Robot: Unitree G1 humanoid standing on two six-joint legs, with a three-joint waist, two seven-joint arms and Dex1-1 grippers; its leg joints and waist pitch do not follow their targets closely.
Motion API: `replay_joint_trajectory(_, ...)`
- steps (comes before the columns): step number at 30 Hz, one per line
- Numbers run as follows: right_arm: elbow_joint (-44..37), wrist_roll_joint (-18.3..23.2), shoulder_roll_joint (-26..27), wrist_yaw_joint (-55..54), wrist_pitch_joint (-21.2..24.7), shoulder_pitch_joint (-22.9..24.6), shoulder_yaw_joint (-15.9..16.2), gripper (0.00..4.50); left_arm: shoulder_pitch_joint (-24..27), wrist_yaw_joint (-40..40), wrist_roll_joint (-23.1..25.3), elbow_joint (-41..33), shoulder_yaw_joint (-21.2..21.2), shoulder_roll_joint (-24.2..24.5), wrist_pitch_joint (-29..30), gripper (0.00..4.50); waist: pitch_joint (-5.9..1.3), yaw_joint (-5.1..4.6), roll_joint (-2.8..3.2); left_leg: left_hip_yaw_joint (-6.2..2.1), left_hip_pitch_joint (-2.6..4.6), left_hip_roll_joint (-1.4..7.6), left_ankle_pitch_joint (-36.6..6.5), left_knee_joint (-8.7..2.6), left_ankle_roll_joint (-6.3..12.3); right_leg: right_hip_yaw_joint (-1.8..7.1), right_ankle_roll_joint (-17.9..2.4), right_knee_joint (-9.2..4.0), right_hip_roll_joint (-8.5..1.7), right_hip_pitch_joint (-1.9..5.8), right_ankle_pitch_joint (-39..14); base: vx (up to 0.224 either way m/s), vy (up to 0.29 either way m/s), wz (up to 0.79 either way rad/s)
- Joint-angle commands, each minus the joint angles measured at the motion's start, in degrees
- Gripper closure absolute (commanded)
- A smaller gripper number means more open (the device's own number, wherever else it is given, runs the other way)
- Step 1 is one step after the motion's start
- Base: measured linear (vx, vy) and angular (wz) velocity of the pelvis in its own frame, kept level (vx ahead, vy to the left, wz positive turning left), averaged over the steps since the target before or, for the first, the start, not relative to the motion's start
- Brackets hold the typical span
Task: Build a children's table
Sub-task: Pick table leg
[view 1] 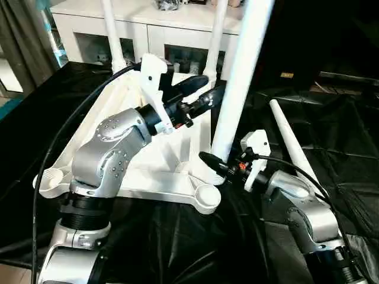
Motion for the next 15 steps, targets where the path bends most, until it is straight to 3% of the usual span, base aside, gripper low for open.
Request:
replay_joint_trajectory(1, -0.12, 2.41, 0.23, -1.01, 0.34, -1.16, -3.56, 2.60, 1.43, -0.94, 2.76, 3.17, 0.94, 3.78, -2.34, 1.63, -3.89, 0.00, 0.50, -1.68, 1.43, 3.52, -10.19, -3.95, -0.65, 3.03, -10.49, -4.86, -5.53, 1.77, -5.98, 0.000, 0.000, 0.00)
replay_joint_trajectory(2, -0.14, 2.49, 0.23, -1.01, 0.37, -1.17, -3.64, 2.60, 1.49, -1.06, 2.87, 3.22, 0.89, 3.92, -2.42, 1.63, -3.80, -0.37, 0.36, -1.71, 1.21, 3.32, -10.98, -4.13, -0.76, 3.05, -9.52, -4.93, -5.30, 1.88, -7.37, 0.000, 0.000, 0.00)
replay_joint_trajectory(5, -1.60, 6.49, 0.03, -0.18, 2.28, -1.00, -6.81, 2.60, 5.51, -9.50, 7.14, 4.53, -2.63, 11.24, -5.99, 1.63, -3.89, -0.49, 1.03, -1.94, 1.60, 3.51, -11.95, -4.38, -1.51, 3.13, -8.35, -5.03, -5.31, 1.57, -8.67, 0.000, 0.000, 0.00)
replay_joint_trajectory(6, -2.49, 7.70, -0.57, 0.76, 3.00, -0.59, -7.42, 2.60, 7.56, -13.81, 8.34, 4.71, -5.14, 13.91, -7.08, 1.63, -4.10, -0.36, 2.09, -1.98, 1.86, 3.62, -11.71, -4.41, -2.04, 3.06, -8.58, -4.71, -5.21, 1.34, -7.01, 0.000, 0.000, 0.00)
replay_joint_trajectory(7, -2.86, 7.91, -0.84, 0.91, 3.17, -0.27, -7.58, 2.60, 8.73, -16.01, 9.34, 4.94, -6.96, 15.17, -8.47, 1.63, -4.07, -0.45, 1.65, -1.88, 1.84, 3.64, -11.85, -4.45, -2.36, 3.00, -9.18, -4.57, -5.04, 1.40, -5.13, 0.000, 0.000, 0.00)
replay_joint_trajectory(8, -2.86, 7.91, -0.84, 0.91, 3.17, -0.27, -7.58, 2.60, 8.73, -16.01, 9.34, 4.94, -6.96, 15.17, -8.47, 1.63, -4.20, -0.14, 1.77, -1.85, 2.00, 3.62, -11.48, -4.36, -2.28, 2.99, -9.58, -4.54, -5.13, 1.33, -4.13, 0.000, 0.000, 0.00)
replay_joint_trajectory(9, -3.19, 8.07, -1.14, 1.00, 3.41, 0.00, -7.78, 2.60, 9.67, -18.06, 10.07, 5.21, -8.98, 16.33, -9.08, 1.63, -4.17, 0.04, 2.88, -1.91, 2.13, 3.63, -11.74, -4.35, -2.52, 3.01, -9.85, -4.43, -5.20, 1.07, -3.60, 0.000, 0.000, 0.00)
replay_joint_trajectory(10, -3.65, 8.02, -1.42, 1.06, 3.56, 0.44, -7.75, 2.60, 10.46, -19.71, 10.75, 5.56, -10.55, 17.07, -10.21, 1.63, -4.15, -0.06, 2.38, -1.79, 2.10, 3.68, -12.65, -4.46, -2.89, 2.92, -10.49, -4.34, -5.08, 1.15, -2.71, 0.000, 0.000, 0.00)
replay_joint_trajectory(11, -4.18, 7.99, -1.70, 1.14, 3.75, 0.91, -7.70, 2.60, 11.00, -21.25, 11.02, 5.95, -11.93, 17.54, -10.67, 1.63, -4.14, 0.10, 2.77, -1.76, 2.16, 3.64, -13.23, -4.49, -3.10, 2.93, -10.73, -4.54, -5.12, 1.16, -2.05, 0.000, 0.000, 0.00)
replay_joint_trajectory(14, -6.83, 8.73, -2.49, 1.53, 5.61, 2.78, -7.11, 2.60, 11.51, -25.59, 12.37, 8.28, -15.52, 18.97, -12.55, 1.63, -4.05, 0.08, 2.56, -1.75, 1.64, 3.43, -13.43, -4.51, -2.46, 3.00, -11.31, -4.44, -5.49, 1.72, -3.15, 0.000, 0.000, 0.00)
replay_joint_trajectory(15, -7.83, 8.96, -2.83, 1.84, 6.42, 3.50, -6.71, 2.60, 11.39, -26.44, 13.24, 9.45, -16.32, 19.17, -13.60, 1.63, -4.00, 0.08, 3.05, -1.80, 1.67, 3.38, -13.62, -4.45, -2.48, 3.02, -11.30, -4.54, -5.58, 1.65, -4.24, 0.000, 0.000, 0.00)
